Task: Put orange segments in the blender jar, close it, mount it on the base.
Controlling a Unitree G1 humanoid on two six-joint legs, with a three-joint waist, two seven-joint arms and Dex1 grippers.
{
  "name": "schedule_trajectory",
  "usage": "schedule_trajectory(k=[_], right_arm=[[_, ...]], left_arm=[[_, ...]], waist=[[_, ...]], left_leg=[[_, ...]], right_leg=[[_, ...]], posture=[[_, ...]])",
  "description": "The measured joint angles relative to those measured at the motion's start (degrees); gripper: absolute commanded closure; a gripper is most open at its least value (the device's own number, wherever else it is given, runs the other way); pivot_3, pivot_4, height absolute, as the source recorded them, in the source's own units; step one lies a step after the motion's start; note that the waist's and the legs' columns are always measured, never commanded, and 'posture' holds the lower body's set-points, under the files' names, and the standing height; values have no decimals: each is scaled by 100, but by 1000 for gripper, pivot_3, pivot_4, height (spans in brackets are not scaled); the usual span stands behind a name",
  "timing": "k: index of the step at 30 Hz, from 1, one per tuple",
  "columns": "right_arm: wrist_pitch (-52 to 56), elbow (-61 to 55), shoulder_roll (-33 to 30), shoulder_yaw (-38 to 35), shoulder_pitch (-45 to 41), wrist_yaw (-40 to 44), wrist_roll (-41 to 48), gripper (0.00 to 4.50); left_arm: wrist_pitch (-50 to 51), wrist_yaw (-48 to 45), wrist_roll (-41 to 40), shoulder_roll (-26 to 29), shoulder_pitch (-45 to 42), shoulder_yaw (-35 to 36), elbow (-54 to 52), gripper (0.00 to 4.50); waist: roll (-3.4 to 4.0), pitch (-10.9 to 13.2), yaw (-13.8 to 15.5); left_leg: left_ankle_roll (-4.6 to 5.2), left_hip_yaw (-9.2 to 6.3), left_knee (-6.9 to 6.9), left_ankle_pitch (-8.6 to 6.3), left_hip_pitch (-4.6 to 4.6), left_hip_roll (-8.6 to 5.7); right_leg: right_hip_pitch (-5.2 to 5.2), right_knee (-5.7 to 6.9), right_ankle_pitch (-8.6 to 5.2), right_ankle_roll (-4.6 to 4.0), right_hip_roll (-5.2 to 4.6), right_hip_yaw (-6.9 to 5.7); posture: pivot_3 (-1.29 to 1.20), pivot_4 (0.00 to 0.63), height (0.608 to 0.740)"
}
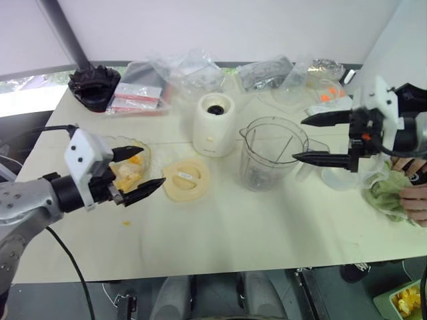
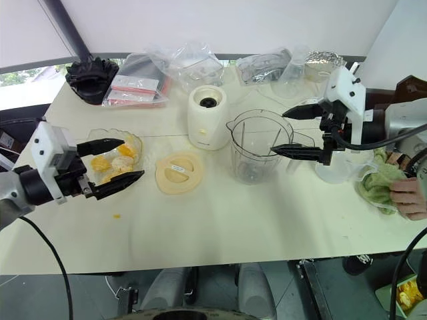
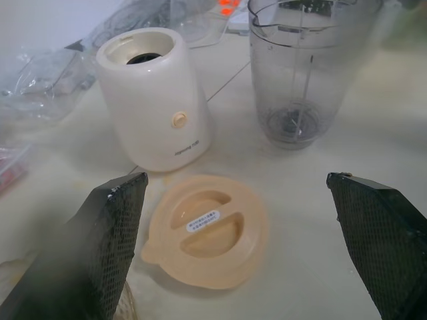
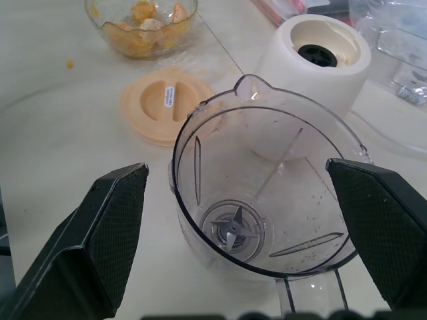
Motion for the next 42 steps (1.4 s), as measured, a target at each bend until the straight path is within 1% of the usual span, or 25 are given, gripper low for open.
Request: schedule_trajectory(k=[3, 9, 16, 19, 27, 30, 33, 37, 41, 42], right_arm=[[1, -3, 0, 0, -1, 0, -1, 39], [14, -8, 1, 0, -21, -7, 11, 39], [67, -86, 92, 2, -21, -114, 106, 39], [72, -168, 245, 15, -31, -186, 138, 39], [66, -114, 456, 73, -344, -266, 125, 39], [60, -105, 499, 193, -440, -247, 119, 39], [-38, -72, 515, 336, -428, -197, 32, 39], [-45, -78, 525, 376, -439, -211, 14, 39], [-66, -124, 555, 320, -359, -290, 1, 39], [-65, -163, 561, 287, -295, -329, -2, 39]], left_arm=[[-5, -64, -31, 0, 106, 2, -18, 0], [4, 14, -81, 35, -44, 8, -15, 0], [26, -86, -121, 149, 217, 234, -80, 0], [32, -175, -193, 281, 326, 445, -94, 0], [24, -401, -191, 584, 166, 467, 201, 0], [-14, -570, -76, 675, 105, 444, 388, 0], [-380, -597, 486, 818, -175, 67, 943, 0], [-978, -884, 1454, 964, -1005, -934, 2508, 0], [-1764, -1726, 2301, 921, -2426, -2077, 4194, 0], [-2061, -1974, 2632, 856, -2926, -2447, 4822, 0]], waist=[[0, 0, 0], [0, 0, 2], [0, 0, -6], [1, 0, -5], [0, 0, -7], [0, 1, -7], [2, 0, 2], [0, 1, 1], [-6, 4, 21], [-6, 4, 27]], left_leg=[[0, 0, 0, 0, 0, 0], [0, 0, 1, 0, 0, 0], [0, 3, 0, 0, 1, 3], [0, 6, 0, 0, 1, 3], [0, 7, -1, 0, 1, 3], [1, 8, -3, 0, 0, 5], [0, 10, -2, 0, 2, 5], [0, 16, 0, 0, 3, 7], [1, 18, -1, 0, -3, -4], [1, 19, -1, 0, -3, -5]], right_leg=[[0, 0, 0, 0, 0, 0], [0, 1, 0, 0, 0, 0], [-2, 1, 0, -1, 2, 1], [-2, 2, 1, -1, 0, 1], [-3, 1, 1, -1, 1, 1], [-6, 1, 1, -1, 3, 0], [-6, 4, 2, -3, 4, 0], [-6, 6, 4, -5, 4, 0], [-8, 2, 5, -2, 4, -1], [-9, 3, 6, -1, 4, -1]], posture=[[0, 150, 740], [0, 150, 740], [0, 150, 740], [0, 150, 740], [0, 150, 740], [0, 150, 740], [0, 150, 740], [0, 150, 740], [0, 150, 740], [0, 150, 740]])
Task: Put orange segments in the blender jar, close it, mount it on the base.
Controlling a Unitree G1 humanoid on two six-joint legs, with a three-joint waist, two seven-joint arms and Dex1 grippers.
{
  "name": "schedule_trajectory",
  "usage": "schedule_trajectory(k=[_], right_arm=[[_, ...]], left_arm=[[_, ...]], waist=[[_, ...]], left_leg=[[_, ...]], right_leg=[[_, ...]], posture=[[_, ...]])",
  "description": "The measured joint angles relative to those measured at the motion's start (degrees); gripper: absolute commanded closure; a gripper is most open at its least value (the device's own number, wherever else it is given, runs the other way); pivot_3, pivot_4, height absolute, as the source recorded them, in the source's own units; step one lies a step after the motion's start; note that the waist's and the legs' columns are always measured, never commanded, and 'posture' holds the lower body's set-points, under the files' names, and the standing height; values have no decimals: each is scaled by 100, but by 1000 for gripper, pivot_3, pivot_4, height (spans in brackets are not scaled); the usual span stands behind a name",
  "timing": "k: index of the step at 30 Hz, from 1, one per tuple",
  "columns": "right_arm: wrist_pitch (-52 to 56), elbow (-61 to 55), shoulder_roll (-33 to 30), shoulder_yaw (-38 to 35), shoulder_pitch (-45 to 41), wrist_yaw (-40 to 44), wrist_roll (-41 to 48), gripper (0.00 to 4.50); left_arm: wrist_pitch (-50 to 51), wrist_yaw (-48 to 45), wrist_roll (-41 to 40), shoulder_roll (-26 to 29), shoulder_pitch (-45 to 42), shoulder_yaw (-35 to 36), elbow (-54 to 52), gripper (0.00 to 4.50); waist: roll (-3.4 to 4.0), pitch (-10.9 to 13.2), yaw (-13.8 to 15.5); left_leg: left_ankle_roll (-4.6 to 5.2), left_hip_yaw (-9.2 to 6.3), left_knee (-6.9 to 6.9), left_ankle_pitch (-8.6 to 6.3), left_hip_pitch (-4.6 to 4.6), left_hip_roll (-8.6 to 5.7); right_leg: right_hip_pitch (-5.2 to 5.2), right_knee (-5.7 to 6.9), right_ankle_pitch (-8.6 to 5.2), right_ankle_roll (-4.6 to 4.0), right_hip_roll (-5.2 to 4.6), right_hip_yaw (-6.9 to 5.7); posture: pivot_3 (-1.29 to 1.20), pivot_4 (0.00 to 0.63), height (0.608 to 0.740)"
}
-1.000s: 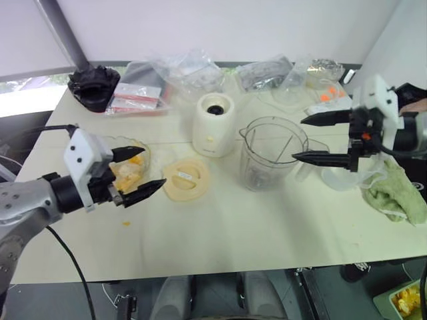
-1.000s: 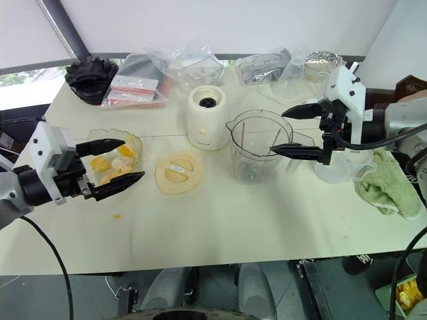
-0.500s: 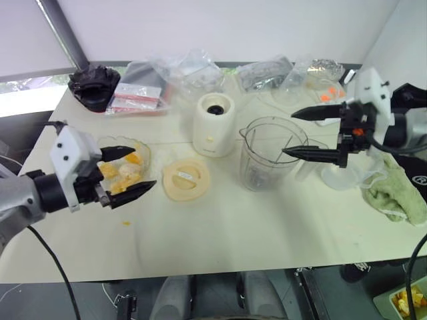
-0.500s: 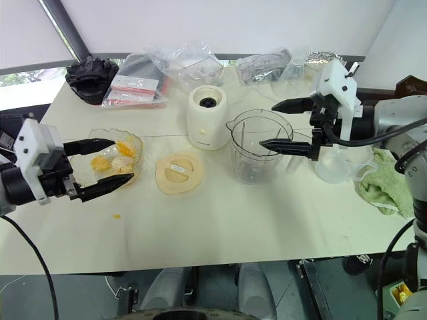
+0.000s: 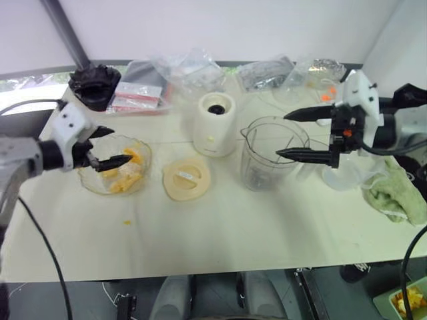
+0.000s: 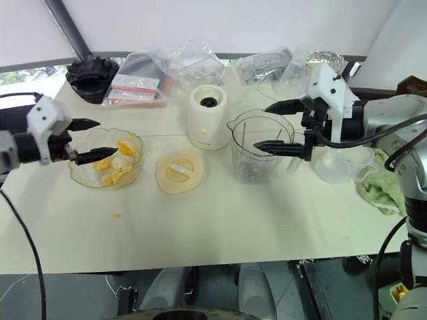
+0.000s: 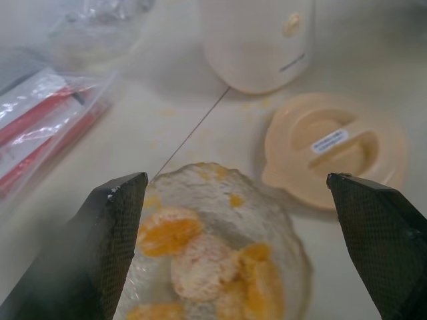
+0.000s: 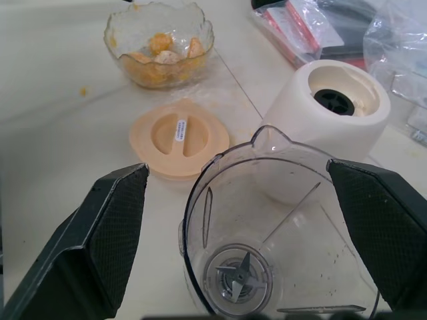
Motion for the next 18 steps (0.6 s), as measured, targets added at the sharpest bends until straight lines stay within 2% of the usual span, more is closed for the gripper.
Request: schedule_trajectory(k=[4, 7, 12, 18], right_arm=[[88, -141, -19, -133, 56, -105, 90, 39], [91, -190, -76, -182, 85, -150, 96, 39], [226, -254, -149, -307, 93, -167, 181, 39], [228, -234, -223, -266, 80, -52, 167, 39]], left_arm=[[-988, -670, 1125, -478, -1385, -1026, 1911, 0], [-1607, -832, 1770, -829, -1958, -1507, 2978, 0], [-2441, -900, 2657, -1199, -2527, -2006, 4364, 0], [-3017, -522, 3446, -1498, -3022, -2274, 5366, 0]], waist=[[-1, 1, -20], [-6, 4, -50], [-10, 6, -39], [-15, 9, -24]], left_leg=[[1, 2, 0, 0, -1, -7], [5, 3, 1, -2, -1, -4], [6, 1, 0, -3, -4, 1], [6, 1, 10, -3, -8, 7]], right_leg=[[0, 2, 10, 17, 0, 0], [-3, 4, 11, 20, 1, 1], [-9, 11, 13, 24, 3, 0], [-9, 12, 14, 26, -3, 1]], posture=[[0, 150, 740], [0, 150, 740], [0, 150, 740], [0, 150, 740]])
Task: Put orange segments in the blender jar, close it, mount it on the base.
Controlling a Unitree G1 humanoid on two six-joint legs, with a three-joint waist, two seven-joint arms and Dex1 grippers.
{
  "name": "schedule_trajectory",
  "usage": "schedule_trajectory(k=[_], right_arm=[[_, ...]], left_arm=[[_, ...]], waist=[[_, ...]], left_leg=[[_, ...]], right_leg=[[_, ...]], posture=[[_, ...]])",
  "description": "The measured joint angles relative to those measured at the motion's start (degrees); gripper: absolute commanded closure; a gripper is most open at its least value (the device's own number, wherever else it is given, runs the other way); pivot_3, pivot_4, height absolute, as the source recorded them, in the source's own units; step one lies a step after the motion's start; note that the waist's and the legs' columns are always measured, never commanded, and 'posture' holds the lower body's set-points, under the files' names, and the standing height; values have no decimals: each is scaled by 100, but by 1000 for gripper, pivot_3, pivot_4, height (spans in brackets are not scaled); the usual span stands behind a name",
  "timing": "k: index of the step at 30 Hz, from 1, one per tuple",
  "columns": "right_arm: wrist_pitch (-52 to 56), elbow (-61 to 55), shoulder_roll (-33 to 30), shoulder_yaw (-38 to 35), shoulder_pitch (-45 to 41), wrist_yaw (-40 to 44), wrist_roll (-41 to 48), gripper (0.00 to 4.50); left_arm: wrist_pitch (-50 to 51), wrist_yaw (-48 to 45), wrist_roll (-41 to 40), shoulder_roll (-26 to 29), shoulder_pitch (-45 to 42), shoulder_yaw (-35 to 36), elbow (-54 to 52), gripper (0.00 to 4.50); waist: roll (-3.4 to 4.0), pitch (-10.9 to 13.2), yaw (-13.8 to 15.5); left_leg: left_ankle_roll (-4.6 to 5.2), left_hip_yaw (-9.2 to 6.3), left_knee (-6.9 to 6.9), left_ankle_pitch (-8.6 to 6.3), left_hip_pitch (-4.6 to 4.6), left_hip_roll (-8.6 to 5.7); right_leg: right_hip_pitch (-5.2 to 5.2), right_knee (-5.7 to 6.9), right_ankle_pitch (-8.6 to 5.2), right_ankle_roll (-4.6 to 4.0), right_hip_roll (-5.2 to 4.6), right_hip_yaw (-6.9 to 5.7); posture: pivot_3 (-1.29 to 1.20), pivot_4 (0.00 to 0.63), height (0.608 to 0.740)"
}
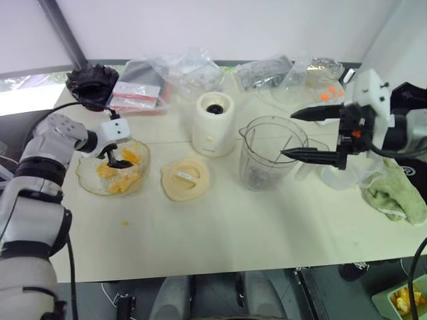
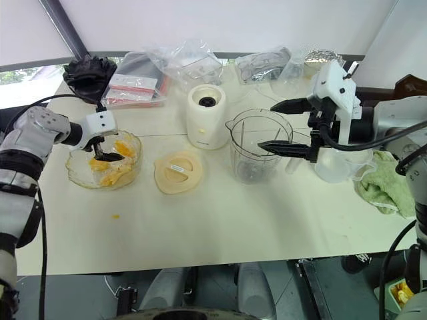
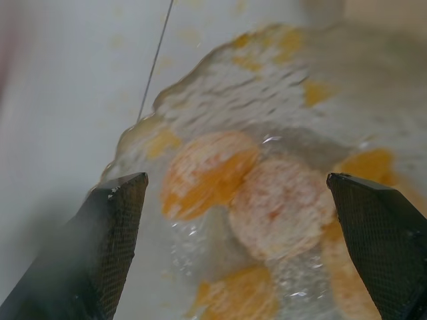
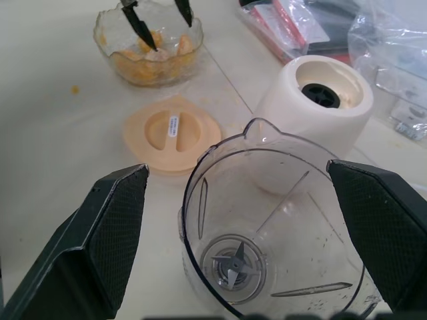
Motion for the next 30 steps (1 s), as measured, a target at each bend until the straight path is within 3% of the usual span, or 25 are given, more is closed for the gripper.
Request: schedule_trajectory(k=[15, 28, 30], right_arm=[[-25, 48, 0, 44, -106, 76, -63, 39], [-15, -2, -1, 44, -94, 17, -63, 39], [-16, -8, -1, 43, -64, 2, -63, 0]], left_arm=[[-57, 1161, 883, -796, -264, -19, 1026, 0], [225, 1747, 1105, -1069, -307, -7, 1301, 0], [236, 1788, 1107, -1084, -307, -6, 1313, 550]], waist=[[-2, 1, 0], [-4, 2, 15], [-4, 2, 15]], left_leg=[[0, -2, 5, 0, 0, -3], [0, -5, 25, 0, -1, -3], [0, -5, 30, 0, -1, -3]], right_leg=[[0, 9, 9, 15, 0, -1], [1, 26, 9, 17, 0, -1], [3, 27, 10, 17, 0, -1]], posture=[[0, 150, 740], [0, 150, 740], [0, 150, 740]])
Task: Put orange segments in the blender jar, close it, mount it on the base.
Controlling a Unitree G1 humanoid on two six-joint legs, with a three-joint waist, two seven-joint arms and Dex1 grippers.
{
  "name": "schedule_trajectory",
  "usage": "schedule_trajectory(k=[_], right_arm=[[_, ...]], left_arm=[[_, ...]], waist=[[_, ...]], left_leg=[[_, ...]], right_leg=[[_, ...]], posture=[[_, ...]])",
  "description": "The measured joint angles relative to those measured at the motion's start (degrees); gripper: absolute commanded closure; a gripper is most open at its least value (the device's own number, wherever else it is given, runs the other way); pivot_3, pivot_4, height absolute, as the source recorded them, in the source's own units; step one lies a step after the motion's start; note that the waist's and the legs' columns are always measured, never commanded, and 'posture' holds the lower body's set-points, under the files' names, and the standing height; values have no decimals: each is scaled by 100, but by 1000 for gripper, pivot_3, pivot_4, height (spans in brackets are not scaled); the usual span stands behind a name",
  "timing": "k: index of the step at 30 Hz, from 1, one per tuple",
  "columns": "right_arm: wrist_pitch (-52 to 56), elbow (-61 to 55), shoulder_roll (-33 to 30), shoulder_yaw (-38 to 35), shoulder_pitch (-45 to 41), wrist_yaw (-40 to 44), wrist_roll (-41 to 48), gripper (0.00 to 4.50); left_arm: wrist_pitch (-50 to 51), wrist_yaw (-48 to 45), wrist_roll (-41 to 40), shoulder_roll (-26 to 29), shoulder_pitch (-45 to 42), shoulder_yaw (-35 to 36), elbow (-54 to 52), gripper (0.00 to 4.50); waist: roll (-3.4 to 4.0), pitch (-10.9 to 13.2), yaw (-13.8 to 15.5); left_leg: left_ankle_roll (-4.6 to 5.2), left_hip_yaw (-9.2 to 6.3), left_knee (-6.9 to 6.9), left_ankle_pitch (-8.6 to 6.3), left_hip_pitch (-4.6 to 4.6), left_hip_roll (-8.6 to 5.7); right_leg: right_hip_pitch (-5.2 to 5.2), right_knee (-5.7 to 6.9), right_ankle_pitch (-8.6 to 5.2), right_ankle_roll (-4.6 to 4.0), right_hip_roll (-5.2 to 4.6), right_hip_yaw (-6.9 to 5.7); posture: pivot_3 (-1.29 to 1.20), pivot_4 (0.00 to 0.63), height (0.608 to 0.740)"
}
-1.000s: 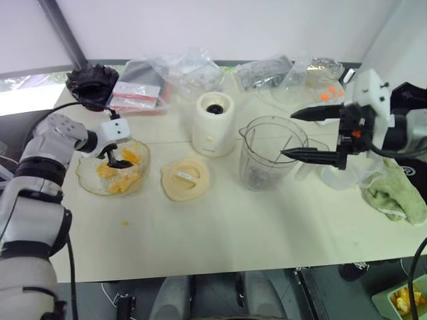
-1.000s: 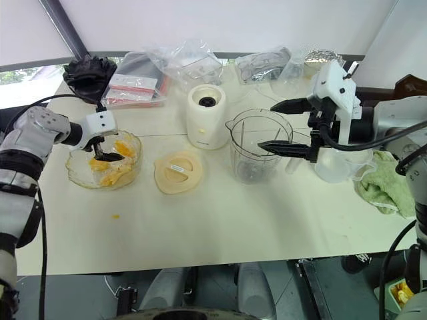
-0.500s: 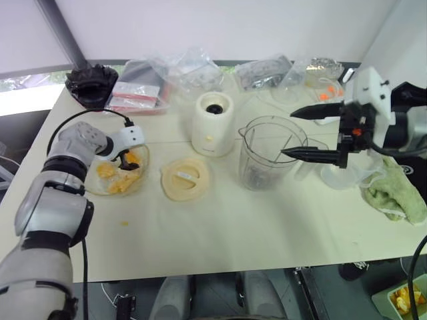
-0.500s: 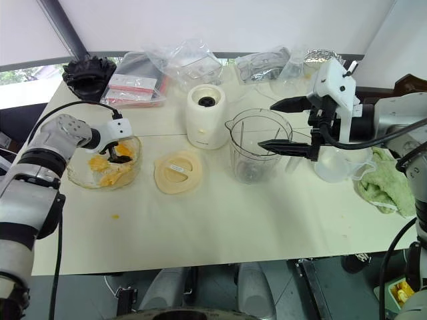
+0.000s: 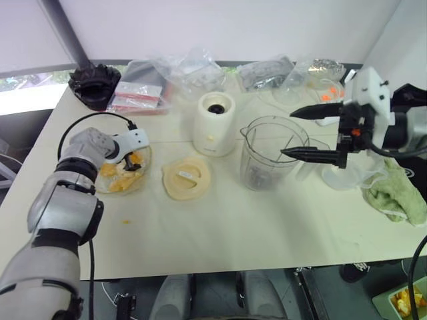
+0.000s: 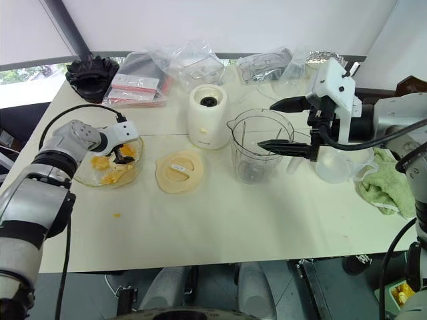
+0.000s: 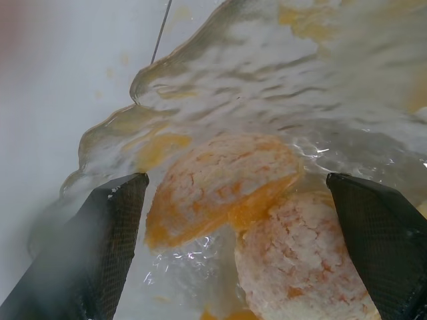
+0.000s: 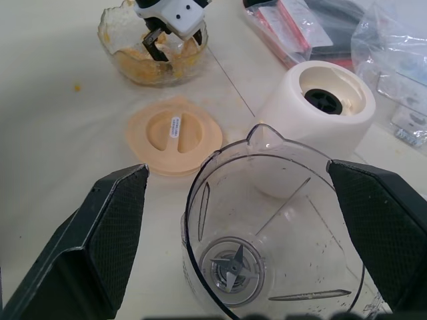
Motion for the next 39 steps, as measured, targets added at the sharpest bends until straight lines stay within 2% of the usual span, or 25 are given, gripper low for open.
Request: schedule_trajectory(k=[1, 6, 8, 19, 27, 31, 37, 39], right_arm=[[0, -2, 0, 0, 20, -3, 0, 0], [0, -25, 0, -1, 47, -34, 0, 0], [0, -30, -3, -1, 53, -43, -2, 0], [19, -108, -38, -2, 53, -116, 0, 0], [32, -117, -38, -11, 127, -165, 7, 0], [32, -121, -37, -9, 127, -167, 9, 0], [31, -119, -32, -5, 129, -171, 8, 0], [32, -122, -32, -5, 128, -175, 10, 0]], left_arm=[[1, 16, 2, -10, 0, 2, 5, 865], [17, 131, 29, -51, 0, 2, 17, 3568], [32, 148, 50, -50, -4, 2, 18, 4449], [89, 94, -37, -16, -7, 146, 11, 4449], [141, -389, -632, 622, 27, 836, -779, 4449], [625, -668, -1065, 914, 298, 1258, -1717, 4449], [2251, -965, -2046, 1088, 1672, 2090, -4232, 4449], [2814, -935, -2329, 1068, 1891, 2251, -5008, 4449]], waist=[[0, 0, -1], [0, 0, -8], [0, 0, -8], [-1, 0, -8], [-16, 10, -16], [-16, 10, -19], [-17, 11, -29], [-19, 12, -4]], left_leg=[[0, 0, 3, 0, 0, 0], [0, 0, 8, 0, -3, 1], [1, 0, 8, 0, -3, 0], [1, 0, 16, -1, -4, 1], [4, 0, 16, -3, -5, 5], [4, 0, 17, -3, -6, 6], [5, -1, 18, -4, -5, 10], [5, -5, 25, -4, -6, 10]], right_leg=[[0, 1, 0, 0, 0, 0], [1, 0, 1, 2, 0, 0], [1, 1, 1, 2, 0, 1], [3, 4, 2, 3, -1, 0], [2, 3, 2, 2, -2, 1], [2, 2, 2, 2, -3, 1], [1, 6, 2, 1, -2, 1], [2, 9, 2, 0, -1, 0]], posture=[[0, 150, 740], [0, 150, 740], [0, 150, 740], [0, 150, 740], [0, 150, 740], [0, 150, 740], [0, 150, 740], [0, 150, 740]])
